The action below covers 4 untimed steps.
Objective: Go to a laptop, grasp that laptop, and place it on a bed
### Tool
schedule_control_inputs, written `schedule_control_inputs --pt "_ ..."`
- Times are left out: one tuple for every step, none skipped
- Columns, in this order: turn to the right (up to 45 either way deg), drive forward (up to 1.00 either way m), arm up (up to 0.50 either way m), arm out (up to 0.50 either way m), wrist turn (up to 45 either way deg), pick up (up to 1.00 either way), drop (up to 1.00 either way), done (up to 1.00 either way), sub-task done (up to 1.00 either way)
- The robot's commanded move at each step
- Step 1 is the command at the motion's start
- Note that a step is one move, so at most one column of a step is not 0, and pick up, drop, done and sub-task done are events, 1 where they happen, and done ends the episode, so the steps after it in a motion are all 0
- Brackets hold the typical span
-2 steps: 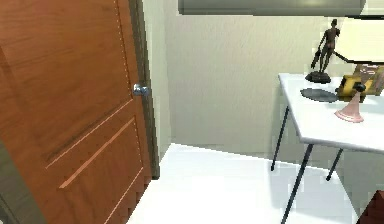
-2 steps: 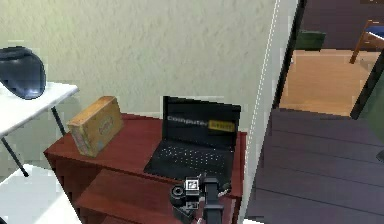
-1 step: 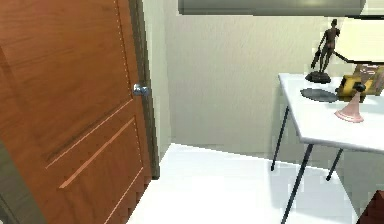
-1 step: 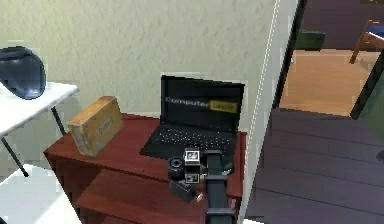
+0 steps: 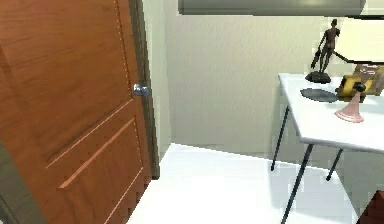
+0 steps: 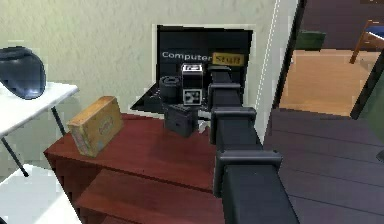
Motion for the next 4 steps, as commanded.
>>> schedule_control_inputs --pt "0.0 0.00 0.00 0.00 -45.0 0.00 0.00 0.00 0.00" --pt "0.0 0.00 0.00 0.00 -45.0 0.00 0.00 0.00 0.00" --pt "0.0 0.00 0.00 0.00 -45.0 0.00 0.00 0.00 0.00" --pt "0.0 0.00 0.00 0.00 -30.0 0.00 0.00 0.00 0.00"
